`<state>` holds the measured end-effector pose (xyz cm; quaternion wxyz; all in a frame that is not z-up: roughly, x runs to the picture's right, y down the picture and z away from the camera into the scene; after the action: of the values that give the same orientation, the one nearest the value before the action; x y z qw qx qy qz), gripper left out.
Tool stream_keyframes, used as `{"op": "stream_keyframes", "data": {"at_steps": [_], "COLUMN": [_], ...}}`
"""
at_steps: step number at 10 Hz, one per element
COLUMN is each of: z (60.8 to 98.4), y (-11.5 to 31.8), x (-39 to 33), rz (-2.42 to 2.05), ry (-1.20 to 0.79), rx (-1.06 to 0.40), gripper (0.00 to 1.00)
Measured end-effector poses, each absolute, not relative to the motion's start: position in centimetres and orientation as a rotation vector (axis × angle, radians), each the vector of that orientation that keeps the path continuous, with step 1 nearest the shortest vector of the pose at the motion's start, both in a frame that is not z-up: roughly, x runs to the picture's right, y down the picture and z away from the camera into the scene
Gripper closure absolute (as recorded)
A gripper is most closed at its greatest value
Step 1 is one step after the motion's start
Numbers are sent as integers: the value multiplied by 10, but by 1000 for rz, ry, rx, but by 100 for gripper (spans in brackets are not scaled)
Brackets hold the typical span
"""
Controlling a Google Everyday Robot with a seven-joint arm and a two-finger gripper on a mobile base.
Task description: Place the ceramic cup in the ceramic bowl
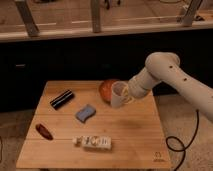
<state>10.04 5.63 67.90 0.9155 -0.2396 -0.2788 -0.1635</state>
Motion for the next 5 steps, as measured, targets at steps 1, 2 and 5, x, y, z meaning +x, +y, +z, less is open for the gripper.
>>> {"op": "stream_keyframes", "data": {"at_steps": [1,2,5], "z": [676,676,681], "y": [55,52,47], "x": [101,98,92], "rz": [-335,-339,-345], "ry": [-576,-580,-581], "rx": [-486,-480,-469], "gripper": [100,100,100]}}
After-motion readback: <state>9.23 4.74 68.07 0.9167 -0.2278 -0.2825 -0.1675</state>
